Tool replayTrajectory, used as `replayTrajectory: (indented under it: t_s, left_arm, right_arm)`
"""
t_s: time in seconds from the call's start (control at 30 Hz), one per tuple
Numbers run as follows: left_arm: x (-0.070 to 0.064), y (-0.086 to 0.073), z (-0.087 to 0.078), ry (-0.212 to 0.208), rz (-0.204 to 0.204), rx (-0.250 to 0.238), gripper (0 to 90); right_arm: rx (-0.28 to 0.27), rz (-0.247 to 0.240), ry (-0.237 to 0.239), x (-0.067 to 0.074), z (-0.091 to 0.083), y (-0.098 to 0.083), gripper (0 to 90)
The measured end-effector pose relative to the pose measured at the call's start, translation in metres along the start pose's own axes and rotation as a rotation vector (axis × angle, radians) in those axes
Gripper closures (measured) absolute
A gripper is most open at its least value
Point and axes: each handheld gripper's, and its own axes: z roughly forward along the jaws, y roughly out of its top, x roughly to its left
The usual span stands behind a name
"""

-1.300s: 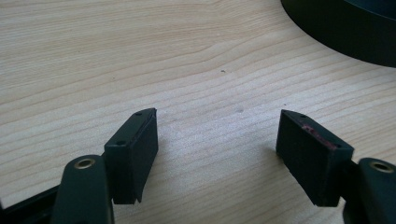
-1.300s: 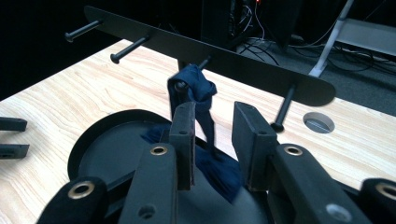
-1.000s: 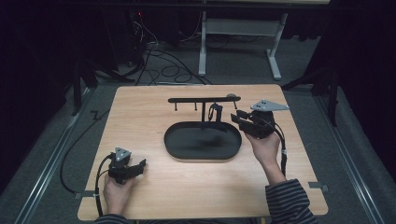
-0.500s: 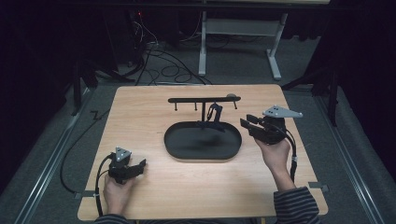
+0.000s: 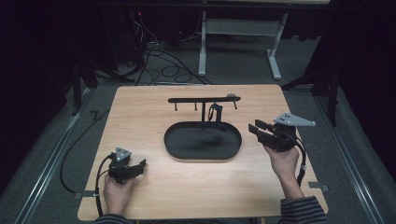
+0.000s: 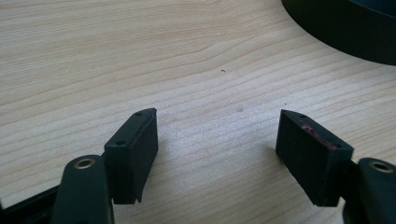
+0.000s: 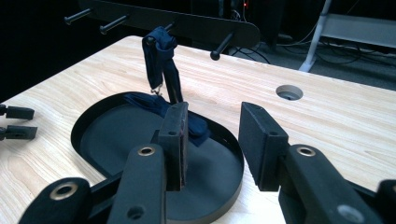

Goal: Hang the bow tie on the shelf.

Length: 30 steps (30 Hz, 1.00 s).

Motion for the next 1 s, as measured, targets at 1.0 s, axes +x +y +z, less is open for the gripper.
replayTrajectory:
  t_s: [1.0]
  left_arm:
    - [0.000,0.000,0.000,0.000,0.002,0.002,30.2]
  right_arm:
    - [-0.021,0.092,-0.023,-0.017,-0.030,-0.039,63.5]
